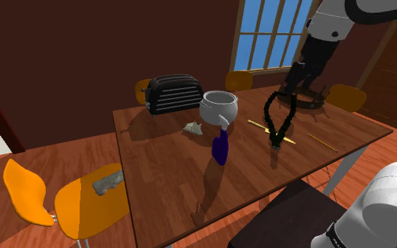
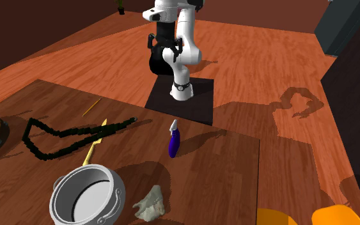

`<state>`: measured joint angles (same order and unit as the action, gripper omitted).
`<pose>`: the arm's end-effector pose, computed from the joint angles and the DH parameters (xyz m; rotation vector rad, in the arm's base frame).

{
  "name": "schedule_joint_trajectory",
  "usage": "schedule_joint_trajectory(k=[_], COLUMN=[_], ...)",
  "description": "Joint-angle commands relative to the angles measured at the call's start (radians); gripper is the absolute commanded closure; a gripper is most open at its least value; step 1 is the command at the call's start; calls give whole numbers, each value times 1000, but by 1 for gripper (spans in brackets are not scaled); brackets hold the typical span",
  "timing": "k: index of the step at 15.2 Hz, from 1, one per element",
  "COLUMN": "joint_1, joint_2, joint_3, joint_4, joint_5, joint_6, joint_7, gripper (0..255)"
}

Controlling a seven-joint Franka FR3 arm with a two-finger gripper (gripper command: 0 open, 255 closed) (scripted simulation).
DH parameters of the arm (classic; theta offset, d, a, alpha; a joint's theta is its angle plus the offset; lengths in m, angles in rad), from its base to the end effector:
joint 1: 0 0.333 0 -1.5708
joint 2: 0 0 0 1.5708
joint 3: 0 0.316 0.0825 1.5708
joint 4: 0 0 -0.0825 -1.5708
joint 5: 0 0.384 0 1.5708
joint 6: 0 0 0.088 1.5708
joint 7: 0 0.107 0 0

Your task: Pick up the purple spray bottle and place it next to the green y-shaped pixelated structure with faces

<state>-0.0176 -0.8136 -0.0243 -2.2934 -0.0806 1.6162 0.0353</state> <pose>0.3030 -0.0240 0.6331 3.0695 -0.1115 0.2095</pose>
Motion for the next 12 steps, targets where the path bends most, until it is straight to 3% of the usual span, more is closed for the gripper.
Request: schedule_joint_trajectory(k=[1,12], joint_1=[0,27], joint_2=[0,336], joint_3=[0,43], joint_4=[0,12], joint_5=[0,50], joint_6=[0,270], joint_7=[0,77], gripper=[0,0])
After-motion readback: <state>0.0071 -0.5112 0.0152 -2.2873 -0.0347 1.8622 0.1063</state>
